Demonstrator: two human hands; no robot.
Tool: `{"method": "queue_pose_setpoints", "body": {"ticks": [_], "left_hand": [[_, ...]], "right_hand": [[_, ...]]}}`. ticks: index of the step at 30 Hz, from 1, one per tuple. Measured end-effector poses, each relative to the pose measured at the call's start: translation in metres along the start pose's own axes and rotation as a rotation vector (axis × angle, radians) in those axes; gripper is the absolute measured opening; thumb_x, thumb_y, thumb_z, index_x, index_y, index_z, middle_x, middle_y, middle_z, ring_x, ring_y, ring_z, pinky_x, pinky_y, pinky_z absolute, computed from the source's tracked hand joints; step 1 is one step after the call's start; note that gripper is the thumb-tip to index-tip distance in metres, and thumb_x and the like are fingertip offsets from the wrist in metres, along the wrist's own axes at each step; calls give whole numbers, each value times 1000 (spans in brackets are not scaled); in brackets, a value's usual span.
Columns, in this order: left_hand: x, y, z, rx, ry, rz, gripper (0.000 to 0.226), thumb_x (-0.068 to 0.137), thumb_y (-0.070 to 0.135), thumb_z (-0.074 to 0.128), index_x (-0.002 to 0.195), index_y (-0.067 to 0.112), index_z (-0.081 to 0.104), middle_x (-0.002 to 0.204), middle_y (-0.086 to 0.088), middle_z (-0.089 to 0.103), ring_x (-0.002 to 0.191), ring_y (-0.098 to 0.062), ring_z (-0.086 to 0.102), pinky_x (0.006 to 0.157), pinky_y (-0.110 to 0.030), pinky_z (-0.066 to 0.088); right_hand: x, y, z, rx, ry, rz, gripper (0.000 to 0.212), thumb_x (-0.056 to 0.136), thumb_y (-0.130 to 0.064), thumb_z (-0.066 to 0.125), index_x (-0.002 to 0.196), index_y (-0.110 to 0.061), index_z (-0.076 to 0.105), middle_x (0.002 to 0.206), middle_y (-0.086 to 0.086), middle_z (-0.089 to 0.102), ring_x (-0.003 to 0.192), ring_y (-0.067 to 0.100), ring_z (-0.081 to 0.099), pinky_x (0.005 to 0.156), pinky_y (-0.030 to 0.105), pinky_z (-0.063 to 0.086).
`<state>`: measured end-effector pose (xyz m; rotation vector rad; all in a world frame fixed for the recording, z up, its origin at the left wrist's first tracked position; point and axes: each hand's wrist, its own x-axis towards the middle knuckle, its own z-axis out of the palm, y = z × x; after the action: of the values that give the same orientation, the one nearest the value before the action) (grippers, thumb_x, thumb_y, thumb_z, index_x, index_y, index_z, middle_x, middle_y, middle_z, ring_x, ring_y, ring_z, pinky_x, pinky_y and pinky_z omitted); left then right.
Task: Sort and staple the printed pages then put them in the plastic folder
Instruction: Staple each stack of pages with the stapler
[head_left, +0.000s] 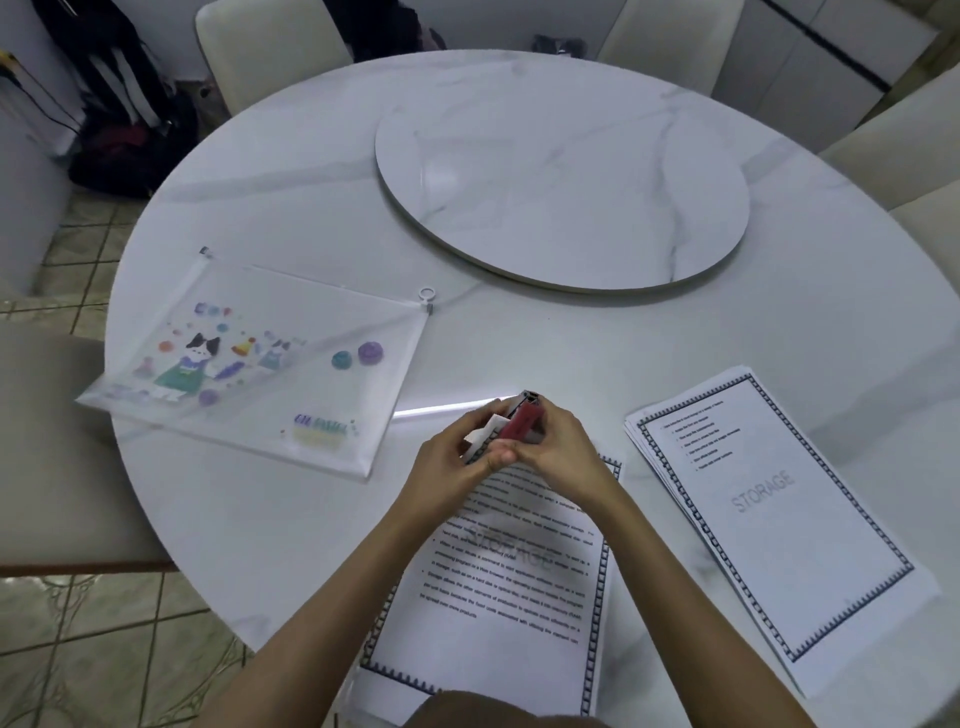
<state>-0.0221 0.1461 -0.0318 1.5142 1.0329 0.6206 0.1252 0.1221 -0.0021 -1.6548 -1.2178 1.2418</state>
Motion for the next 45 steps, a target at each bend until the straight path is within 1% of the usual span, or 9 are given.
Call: {"method": "queue_pose_setpoints", "body": {"ticks": [3, 8, 12, 17, 21, 28, 35, 40, 45], "left_hand": [[1, -1, -1, 19, 68, -2, 69, 76, 47, 70, 137, 39, 40, 123, 28, 52, 93, -3, 53, 85, -13, 43], [-2, -7, -5, 72, 128, -50, 27, 87, 30, 62, 113, 22, 60, 106, 8, 67, 88, -8, 64, 83, -30, 53], [-10, -18, -11, 124, 154, -156, 26, 92, 21, 55, 118, 19, 56, 109, 4, 64, 91, -10, 61, 71, -11, 48], [-22, -30, -21, 145, 242, -224, 19, 90, 17, 57, 108, 19, 60, 85, 11, 60, 71, -1, 58, 54, -2, 43], [-28, -37, -30, 157, 295, -256, 19, 87, 16, 61, 107, 15, 61, 80, 10, 59, 68, -1, 57, 53, -4, 44], [-48, -39, -25, 267, 402, -166, 30, 92, 12, 53, 122, 15, 57, 115, 0, 60, 92, -8, 56, 79, -16, 44], [-68, -44, 20, 544, 192, 63, 37, 90, 18, 58, 127, 21, 54, 129, 4, 54, 118, -10, 47, 101, -22, 35], [-76, -54, 62, 786, 42, 125, 53, 80, 33, 58, 130, 16, 53, 140, -7, 48, 131, -27, 43, 107, -40, 30], [-73, -49, 89, 812, 75, 40, 59, 91, 31, 56, 144, 19, 31, 155, -1, 18, 145, -20, 13, 114, -28, 7]], "right_hand": [[3, -2, 0, 50, 34, -52, 30, 75, -7, 74, 99, -21, 62, 95, -3, 68, 88, 4, 66, 82, 21, 53], [6, -7, -5, 119, 282, -161, 30, 73, -13, 77, 93, -29, 61, 95, -9, 69, 86, 9, 64, 80, 24, 51], [0, 2, -14, 132, 350, -156, 28, 75, -11, 75, 93, -28, 61, 97, -9, 68, 90, 15, 64, 84, 26, 51], [-14, 21, -21, 110, 354, -63, 27, 77, -11, 74, 95, -25, 61, 96, -9, 68, 90, 16, 64, 87, 35, 52], [-24, 30, -28, 9, 357, -37, 27, 75, -13, 75, 97, -22, 61, 97, -11, 67, 86, 12, 62, 80, 27, 49], [-37, 48, -53, -86, 377, -26, 27, 76, -10, 75, 96, -20, 61, 92, -11, 65, 75, -11, 57, 66, 2, 41], [-65, 69, -82, -164, 358, -11, 33, 75, -8, 75, 101, -19, 59, 92, -1, 66, 79, 4, 60, 67, 3, 42], [-85, 84, -101, -317, 234, 46, 41, 74, -15, 77, 108, -21, 55, 100, -2, 60, 82, 9, 56, 65, 6, 41], [-100, 98, -106, -449, 105, 38, 38, 75, -18, 76, 99, -21, 48, 95, -2, 55, 76, 6, 52, 63, 9, 40]]}}
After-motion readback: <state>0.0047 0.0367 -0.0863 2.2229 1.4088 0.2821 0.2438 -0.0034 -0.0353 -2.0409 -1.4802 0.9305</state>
